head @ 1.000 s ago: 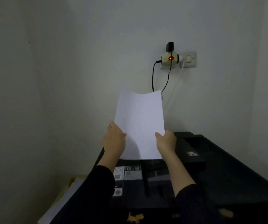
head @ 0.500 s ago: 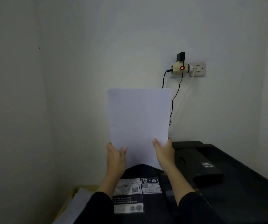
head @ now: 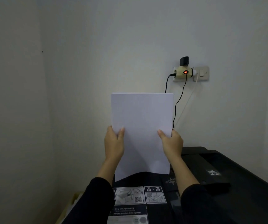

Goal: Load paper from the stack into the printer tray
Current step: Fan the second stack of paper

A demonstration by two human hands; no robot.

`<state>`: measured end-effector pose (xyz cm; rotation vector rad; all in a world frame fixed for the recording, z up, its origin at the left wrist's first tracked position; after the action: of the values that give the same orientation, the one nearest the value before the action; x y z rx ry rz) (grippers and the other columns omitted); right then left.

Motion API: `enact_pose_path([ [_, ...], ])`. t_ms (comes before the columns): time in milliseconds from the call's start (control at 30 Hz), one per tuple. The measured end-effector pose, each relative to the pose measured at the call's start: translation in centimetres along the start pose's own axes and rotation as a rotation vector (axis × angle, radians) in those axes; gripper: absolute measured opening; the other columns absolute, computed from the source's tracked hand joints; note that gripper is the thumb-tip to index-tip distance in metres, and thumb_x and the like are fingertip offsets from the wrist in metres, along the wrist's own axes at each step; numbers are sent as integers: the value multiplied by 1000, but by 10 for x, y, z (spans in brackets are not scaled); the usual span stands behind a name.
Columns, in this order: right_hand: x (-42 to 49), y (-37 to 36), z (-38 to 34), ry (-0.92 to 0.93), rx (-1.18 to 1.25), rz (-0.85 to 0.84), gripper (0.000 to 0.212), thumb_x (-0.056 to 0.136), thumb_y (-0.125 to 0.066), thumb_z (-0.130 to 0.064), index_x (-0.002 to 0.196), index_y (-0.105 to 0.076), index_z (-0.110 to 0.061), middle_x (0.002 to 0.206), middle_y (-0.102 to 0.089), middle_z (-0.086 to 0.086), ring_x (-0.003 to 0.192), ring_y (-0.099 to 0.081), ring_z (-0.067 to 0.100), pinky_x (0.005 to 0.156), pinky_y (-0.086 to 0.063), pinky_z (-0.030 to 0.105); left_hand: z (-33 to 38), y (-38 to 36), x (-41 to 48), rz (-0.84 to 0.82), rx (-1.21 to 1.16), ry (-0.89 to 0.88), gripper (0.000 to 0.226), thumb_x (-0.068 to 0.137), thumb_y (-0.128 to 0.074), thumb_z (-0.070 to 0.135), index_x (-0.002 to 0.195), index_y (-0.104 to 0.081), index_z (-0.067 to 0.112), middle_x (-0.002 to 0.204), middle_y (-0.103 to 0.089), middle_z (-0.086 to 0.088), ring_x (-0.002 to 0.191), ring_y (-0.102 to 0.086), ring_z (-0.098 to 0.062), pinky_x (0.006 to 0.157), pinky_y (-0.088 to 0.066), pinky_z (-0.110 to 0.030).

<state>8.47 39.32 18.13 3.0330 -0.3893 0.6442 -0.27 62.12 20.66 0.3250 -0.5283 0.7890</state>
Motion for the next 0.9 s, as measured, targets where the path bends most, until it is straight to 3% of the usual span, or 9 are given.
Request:
enact_pose_path([
  [67, 1, -2, 2, 2, 56, -29, 27, 88, -65, -25, 106, -63, -4, 102, -67, 10, 90, -63, 25, 76, -51, 31, -2, 0, 1, 36, 17, -13, 28, 95, -53, 27, 105, -53, 1, 106, -60, -14, 100, -58, -31, 87, -49, -41],
  [133, -1, -6, 1, 6, 107, -56, 27, 89, -64, -20, 112, -62, -5, 103, -65, 8, 90, -61, 22, 77, -49, 29, -3, -4, -1, 33, -47, 13, 27, 96, -53, 23, 109, -51, -1, 103, -60, -9, 95, -59, -25, 79, -45, -30],
  [200, -3, -8, -2, 22, 117, -49, 27, 90, -63, -16, 115, -61, -5, 101, -63, 5, 92, -59, 20, 79, -47, 27, -1, -6, -4, 46, -78, 24, 31, 96, -53, 19, 116, -50, -3, 102, -58, -5, 94, -58, -21, 79, -42, -25],
  [433, 2, -7, -2, 44, 139, -20, 26, 90, -63, -15, 113, -62, -4, 101, -64, 5, 88, -59, 18, 73, -46, 22, 0, -10, -3, 66, -47, -13, 33, 96, -54, 23, 119, -50, -1, 100, -56, -1, 92, -56, -17, 80, -44, -26],
  [733, 4, -13, 26, -67, 110, -125, 35, 87, -67, -14, 119, -61, -3, 110, -66, 9, 96, -60, 23, 85, -49, 30, -29, -7, -14, 37, -27, 82, 23, 94, -56, 24, 101, -53, 2, 104, -65, -16, 92, -61, -26, 75, -40, -26],
  [900, 1, -16, 18, -28, 82, -61, 31, 88, -65, -14, 116, -61, -2, 113, -66, 14, 102, -62, 28, 91, -52, 36, -21, -7, -16, 131, 14, 97, 32, 95, -55, 24, 108, -53, -5, 106, -65, -22, 97, -62, -33, 72, -37, -26],
])
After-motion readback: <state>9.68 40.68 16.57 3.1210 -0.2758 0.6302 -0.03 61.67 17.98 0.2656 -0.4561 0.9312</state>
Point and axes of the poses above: each hand's wrist, its own x-axis towards the middle knuckle, its own y-axis out of the back of the hand, z = x × y, the point moved 8 cm from there along x, towards the middle knuckle
